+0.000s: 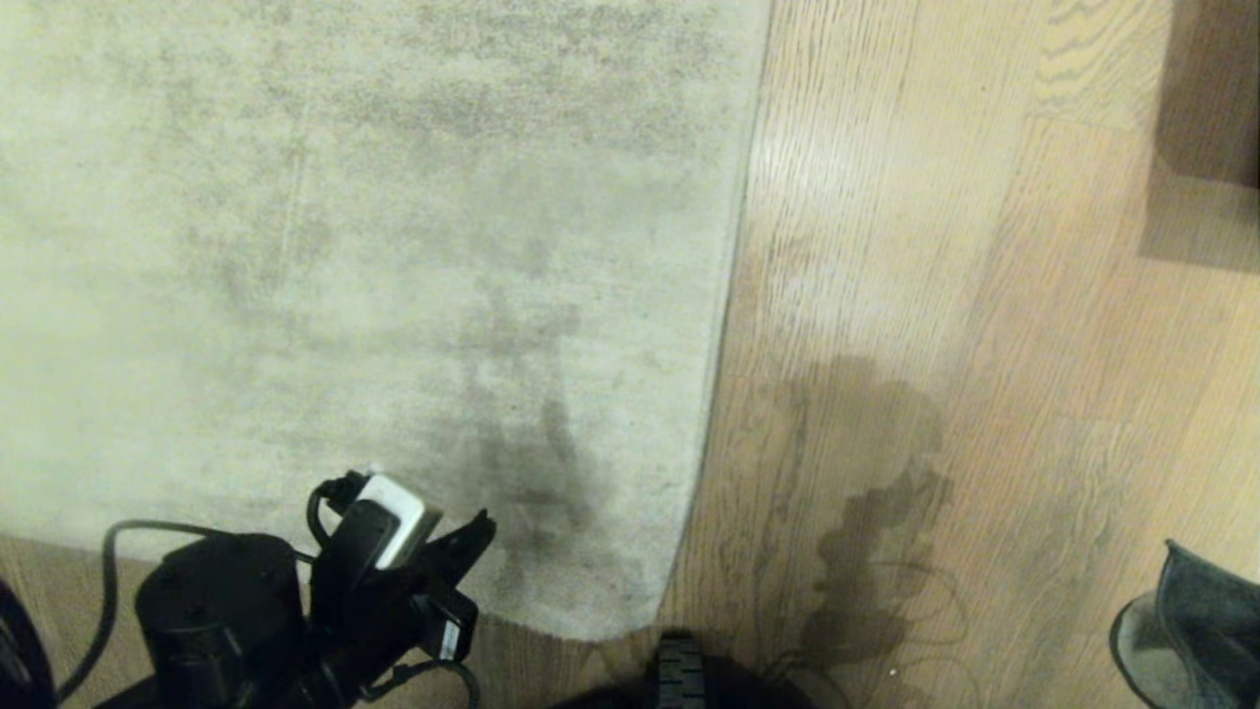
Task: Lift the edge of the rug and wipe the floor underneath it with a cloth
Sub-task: Lay down the carpet
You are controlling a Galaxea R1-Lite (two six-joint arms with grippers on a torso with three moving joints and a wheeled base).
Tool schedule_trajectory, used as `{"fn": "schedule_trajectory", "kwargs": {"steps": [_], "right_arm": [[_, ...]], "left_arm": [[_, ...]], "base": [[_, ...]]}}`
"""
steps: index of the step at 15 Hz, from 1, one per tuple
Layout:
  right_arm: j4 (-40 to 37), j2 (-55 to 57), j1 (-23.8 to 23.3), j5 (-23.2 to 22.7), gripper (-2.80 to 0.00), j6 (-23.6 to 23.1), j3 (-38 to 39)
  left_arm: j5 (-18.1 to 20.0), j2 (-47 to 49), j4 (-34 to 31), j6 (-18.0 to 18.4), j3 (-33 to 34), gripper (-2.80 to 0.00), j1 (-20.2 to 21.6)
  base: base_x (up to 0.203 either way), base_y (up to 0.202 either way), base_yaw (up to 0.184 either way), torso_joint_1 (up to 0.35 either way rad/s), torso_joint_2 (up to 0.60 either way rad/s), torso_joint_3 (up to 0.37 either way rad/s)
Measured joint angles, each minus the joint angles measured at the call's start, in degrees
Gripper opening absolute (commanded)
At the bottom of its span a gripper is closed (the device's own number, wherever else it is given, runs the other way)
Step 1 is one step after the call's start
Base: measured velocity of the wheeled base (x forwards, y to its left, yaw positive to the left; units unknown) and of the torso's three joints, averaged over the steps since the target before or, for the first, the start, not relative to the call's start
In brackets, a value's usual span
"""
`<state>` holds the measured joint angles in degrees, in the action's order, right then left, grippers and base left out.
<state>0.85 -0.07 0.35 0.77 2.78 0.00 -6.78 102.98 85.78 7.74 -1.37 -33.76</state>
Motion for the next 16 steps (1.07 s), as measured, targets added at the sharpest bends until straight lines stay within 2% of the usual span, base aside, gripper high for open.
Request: {"fn": "schedule_trajectory", "kwargs": {"steps": [7, 11, 13, 16], "right_arm": [[0.00, 0.00, 0.00, 0.00, -2.80, 0.01, 0.00], [0.00, 0.00, 0.00, 0.00, -2.80, 0.00, 0.00], [0.00, 0.00, 0.00, 0.00, -2.80, 0.00, 0.00], [0.00, 0.00, 0.00, 0.00, -2.80, 0.02, 0.00]], "left_arm": [[0.52, 12.40, 1.48, -1.56, -0.77, -2.80, -0.64], [0.77, 18.50, 1.51, -1.66, -6.75, -2.80, -1.08], [0.77, 22.10, 1.45, -2.24, -10.18, -2.80, -2.79], [0.61, 26.76, 1.43, -5.37, -13.78, -2.80, -7.45]], "base": [[0.000, 0.000, 0.000, 0.000, 0.00, 0.000], [0.000, 0.000, 0.000, 0.000, 0.00, 0.000], [0.000, 0.000, 0.000, 0.000, 0.00, 0.000], [0.000, 0.000, 0.000, 0.000, 0.00, 0.000]]}}
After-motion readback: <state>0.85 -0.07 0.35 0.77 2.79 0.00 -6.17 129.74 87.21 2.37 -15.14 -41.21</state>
